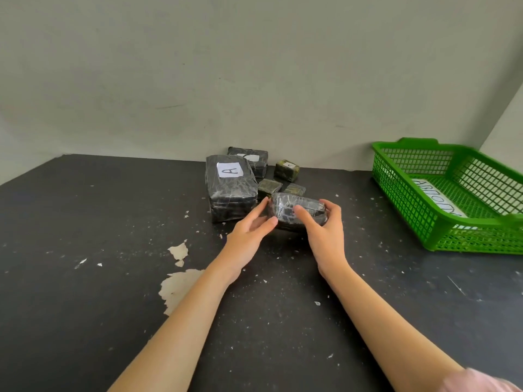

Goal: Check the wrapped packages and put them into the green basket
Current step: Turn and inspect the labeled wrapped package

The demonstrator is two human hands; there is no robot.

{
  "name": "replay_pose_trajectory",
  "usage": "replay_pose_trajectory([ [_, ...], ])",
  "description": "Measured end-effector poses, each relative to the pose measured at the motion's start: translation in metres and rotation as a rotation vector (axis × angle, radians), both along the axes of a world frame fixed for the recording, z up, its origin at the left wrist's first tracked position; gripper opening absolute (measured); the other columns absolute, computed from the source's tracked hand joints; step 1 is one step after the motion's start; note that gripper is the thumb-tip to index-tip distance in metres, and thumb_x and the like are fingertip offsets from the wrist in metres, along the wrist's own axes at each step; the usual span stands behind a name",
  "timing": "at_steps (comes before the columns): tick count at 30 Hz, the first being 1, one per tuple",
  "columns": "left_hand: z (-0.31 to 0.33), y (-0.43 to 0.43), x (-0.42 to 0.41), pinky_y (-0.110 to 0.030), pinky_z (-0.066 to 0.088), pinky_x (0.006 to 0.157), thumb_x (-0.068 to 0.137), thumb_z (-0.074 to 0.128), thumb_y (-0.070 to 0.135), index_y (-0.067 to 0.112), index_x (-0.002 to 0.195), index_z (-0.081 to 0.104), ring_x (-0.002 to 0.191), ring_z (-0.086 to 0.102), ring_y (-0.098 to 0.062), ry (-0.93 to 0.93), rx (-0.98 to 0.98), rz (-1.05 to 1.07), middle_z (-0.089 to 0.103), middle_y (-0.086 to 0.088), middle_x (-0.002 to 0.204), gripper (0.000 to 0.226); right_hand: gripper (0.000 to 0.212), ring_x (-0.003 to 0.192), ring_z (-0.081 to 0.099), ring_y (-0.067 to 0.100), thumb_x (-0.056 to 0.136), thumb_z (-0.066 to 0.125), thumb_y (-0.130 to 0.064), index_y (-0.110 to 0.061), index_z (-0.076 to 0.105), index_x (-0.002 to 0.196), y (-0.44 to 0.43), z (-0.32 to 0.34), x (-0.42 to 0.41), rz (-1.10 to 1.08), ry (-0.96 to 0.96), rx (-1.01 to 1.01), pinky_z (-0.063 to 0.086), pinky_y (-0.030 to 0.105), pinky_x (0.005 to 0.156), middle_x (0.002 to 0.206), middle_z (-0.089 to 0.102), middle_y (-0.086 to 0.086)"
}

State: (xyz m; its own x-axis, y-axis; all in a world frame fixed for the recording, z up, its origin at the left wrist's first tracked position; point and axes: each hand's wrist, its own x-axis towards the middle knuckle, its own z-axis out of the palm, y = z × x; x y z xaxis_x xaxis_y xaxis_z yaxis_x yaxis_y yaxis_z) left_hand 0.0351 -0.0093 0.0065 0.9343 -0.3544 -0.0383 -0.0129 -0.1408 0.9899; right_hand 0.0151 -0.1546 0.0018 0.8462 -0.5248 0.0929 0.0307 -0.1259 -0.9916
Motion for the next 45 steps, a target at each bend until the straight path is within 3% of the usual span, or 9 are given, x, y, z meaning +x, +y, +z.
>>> replay_pose_trajectory([
  [6,-0.004,0.004,0.001,0.002,0.040,0.077,0.095,0.051,0.020,0.047,0.134,0.037,0.115,0.050,0.001,-0.073,-0.064,0.031,0.055,0.026,0.111,0.050,0.049,0.105,0.046,0.006,0.075,0.071,-0.048,-0.030,0.050,0.116,0.012,0.004,0.009,-0.016,-0.033,-0.241,0.042,0.023,0.084,0.126,0.047,-0.004],
  [11,-0.008,0.005,0.002,-0.002,0.041,0.084,0.096,0.050,0.019,0.045,0.137,0.035,0.124,0.047,-0.001,-0.092,-0.055,0.022,0.051,0.013,0.130,0.051,0.047,0.096,0.046,0.006,0.076,0.069,-0.051,-0.025,0.052,0.111,0.017,0.001,0.014,-0.051,0.041,-0.321,0.041,0.024,0.078,0.124,0.047,-0.002],
  [15,-0.009,0.004,0.002,0.000,0.039,0.086,0.096,0.050,0.024,0.041,0.140,0.033,0.112,0.048,0.013,-0.121,-0.056,0.043,0.053,0.017,0.129,0.051,0.045,0.104,0.050,0.000,0.083,0.066,-0.039,-0.029,0.047,0.123,0.014,0.001,0.009,0.035,-0.059,-0.177,0.041,0.015,0.085,0.122,0.050,-0.010],
  [20,-0.009,0.005,0.003,0.005,0.038,0.076,0.097,0.048,0.022,0.040,0.140,0.032,0.111,0.052,0.009,-0.093,-0.067,0.044,0.058,0.016,0.124,0.050,0.035,0.085,0.045,-0.023,0.091,0.059,-0.024,-0.021,0.047,0.124,0.005,-0.001,0.005,-0.001,-0.109,-0.070,0.032,-0.009,0.065,0.101,0.048,-0.022],
  [24,-0.010,0.005,0.002,0.005,0.037,0.078,0.097,0.047,0.021,0.039,0.141,0.031,0.118,0.052,-0.001,-0.091,-0.063,0.047,0.058,0.017,0.124,0.050,0.033,0.100,0.047,-0.007,0.090,0.061,-0.023,-0.020,0.051,0.121,0.005,-0.003,0.007,-0.031,-0.117,-0.091,0.034,-0.003,0.071,0.107,0.051,-0.018],
  [29,-0.010,0.005,0.005,-0.003,0.036,0.083,0.097,0.047,0.023,0.041,0.141,0.031,0.102,0.054,0.016,-0.082,-0.055,0.075,0.058,0.034,0.107,0.050,0.029,0.106,0.052,0.003,0.092,0.058,-0.025,-0.022,0.051,0.120,0.005,-0.005,0.009,-0.022,-0.131,-0.067,0.043,0.005,0.080,0.113,0.055,-0.012],
  [34,-0.012,0.006,0.006,-0.011,0.031,0.088,0.097,0.048,0.024,0.041,0.141,0.031,0.092,0.054,0.024,-0.084,-0.052,0.080,0.059,0.038,0.099,0.050,0.024,0.092,0.052,-0.008,0.095,0.053,-0.021,-0.020,0.053,0.119,0.002,-0.005,0.009,-0.026,-0.146,-0.070,0.040,0.000,0.068,0.110,0.057,-0.009],
  [38,-0.011,0.006,0.005,-0.005,0.034,0.083,0.097,0.047,0.024,0.041,0.140,0.031,0.095,0.054,0.022,-0.087,-0.056,0.088,0.061,0.041,0.094,0.050,0.024,0.111,0.057,0.010,0.096,0.049,-0.019,-0.025,0.053,0.119,0.002,-0.004,0.010,0.017,-0.133,0.015,0.051,0.030,0.092,0.123,0.060,-0.001],
  [45,-0.005,0.004,0.001,-0.027,0.025,0.096,0.094,0.052,0.028,0.039,0.138,0.039,0.106,0.061,-0.003,-0.089,-0.105,0.184,0.056,0.015,0.130,0.047,0.034,0.107,0.053,0.005,0.094,0.052,-0.021,-0.022,0.043,0.127,0.000,0.001,0.005,0.090,-0.097,0.034,0.043,0.021,0.092,0.128,0.055,-0.008],
])
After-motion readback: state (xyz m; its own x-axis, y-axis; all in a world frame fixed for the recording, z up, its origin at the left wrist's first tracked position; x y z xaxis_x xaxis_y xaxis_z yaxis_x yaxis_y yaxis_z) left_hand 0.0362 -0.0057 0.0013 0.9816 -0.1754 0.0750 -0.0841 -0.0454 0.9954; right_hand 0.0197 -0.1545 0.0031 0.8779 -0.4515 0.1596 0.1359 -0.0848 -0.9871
